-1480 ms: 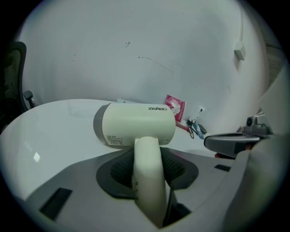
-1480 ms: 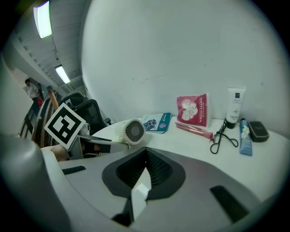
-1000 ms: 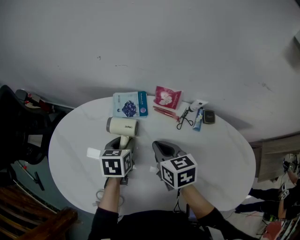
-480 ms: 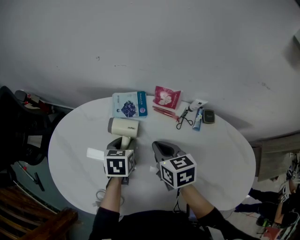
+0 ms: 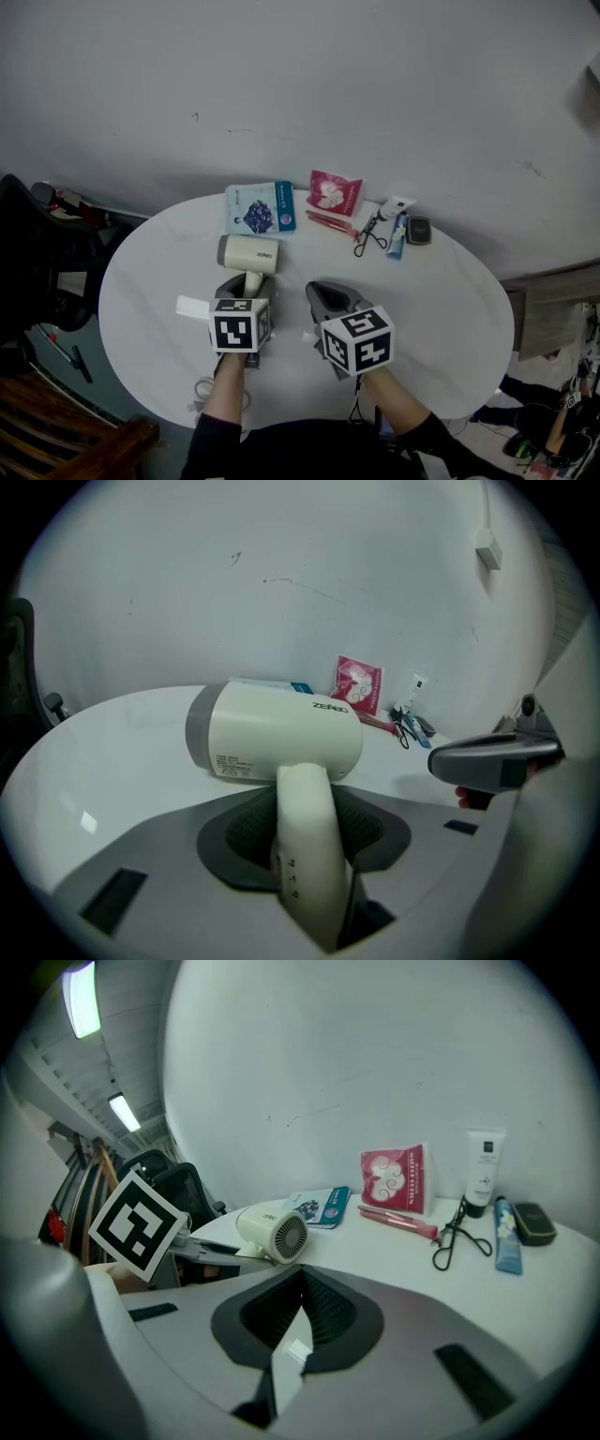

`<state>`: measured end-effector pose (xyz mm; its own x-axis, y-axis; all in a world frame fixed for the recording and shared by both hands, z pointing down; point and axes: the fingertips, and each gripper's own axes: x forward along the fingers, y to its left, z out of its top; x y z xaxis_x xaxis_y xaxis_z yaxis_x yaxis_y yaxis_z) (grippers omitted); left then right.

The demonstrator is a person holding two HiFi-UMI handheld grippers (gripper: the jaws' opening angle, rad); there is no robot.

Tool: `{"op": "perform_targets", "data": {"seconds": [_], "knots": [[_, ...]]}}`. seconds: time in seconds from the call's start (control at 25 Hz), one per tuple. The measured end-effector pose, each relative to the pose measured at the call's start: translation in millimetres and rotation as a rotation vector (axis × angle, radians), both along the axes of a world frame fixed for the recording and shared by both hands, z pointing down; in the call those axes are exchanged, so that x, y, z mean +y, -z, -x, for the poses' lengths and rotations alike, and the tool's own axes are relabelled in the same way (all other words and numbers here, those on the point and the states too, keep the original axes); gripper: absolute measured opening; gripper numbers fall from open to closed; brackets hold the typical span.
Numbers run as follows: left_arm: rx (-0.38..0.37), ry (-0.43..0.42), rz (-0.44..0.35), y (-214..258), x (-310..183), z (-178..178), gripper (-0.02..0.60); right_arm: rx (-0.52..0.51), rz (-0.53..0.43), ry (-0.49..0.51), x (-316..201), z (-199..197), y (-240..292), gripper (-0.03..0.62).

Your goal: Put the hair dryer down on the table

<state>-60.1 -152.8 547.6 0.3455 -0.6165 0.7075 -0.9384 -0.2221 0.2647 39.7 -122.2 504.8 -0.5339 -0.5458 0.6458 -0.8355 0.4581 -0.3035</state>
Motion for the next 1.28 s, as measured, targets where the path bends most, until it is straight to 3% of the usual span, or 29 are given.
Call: {"op": "perform_targets", "data": {"seconds": [0.48,0.72,1.08,1.28], "knots": [[0.007,0.02,-0.044,23.0,3.6,5.9,0.19,0.005,-0.016,0.008,1.8,-0.3,5.4,0.0],[0.057,0.042,-0.096,51.2,9.1,11.8,0.187,0.002,-0.036,0.013,4.7,0.5,12.8,0.0],[0.108,0.071,-0.165,81.1,19.2,20.1,0.046,-0.002,-0.067,0.024,11.7,2.5,25.2,0.0],[0.143,0.088,-0.178,89.0,27.4,23.5,0.011,-0.003,-0.083,0.029,17.5,2.6,31.0,0.0]]}}
